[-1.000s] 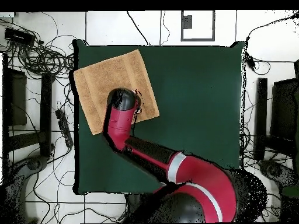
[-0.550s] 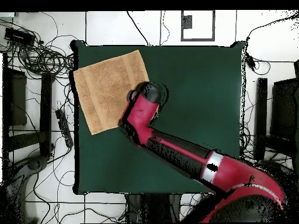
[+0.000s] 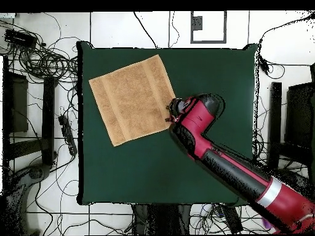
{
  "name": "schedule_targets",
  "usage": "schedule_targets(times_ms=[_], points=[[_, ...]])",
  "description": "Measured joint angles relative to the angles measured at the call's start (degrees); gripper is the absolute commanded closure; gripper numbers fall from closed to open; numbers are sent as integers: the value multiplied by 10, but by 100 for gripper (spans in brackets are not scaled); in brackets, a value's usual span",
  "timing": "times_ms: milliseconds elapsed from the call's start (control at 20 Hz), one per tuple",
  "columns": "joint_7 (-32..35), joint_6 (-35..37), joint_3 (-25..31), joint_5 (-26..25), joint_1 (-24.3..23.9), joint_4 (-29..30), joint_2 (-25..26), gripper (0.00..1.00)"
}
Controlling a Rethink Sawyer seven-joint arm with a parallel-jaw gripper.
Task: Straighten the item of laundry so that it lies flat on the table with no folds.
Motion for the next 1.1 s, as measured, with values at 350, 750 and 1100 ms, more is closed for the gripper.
schedule_targets(times_ms=[350,750,1100], points=[[-140,0,11,-4,-25,2,21,0],[-166,-1,11,-4,-20,3,17,0],[-166,-2,1,-16,-3,4,5,0]])
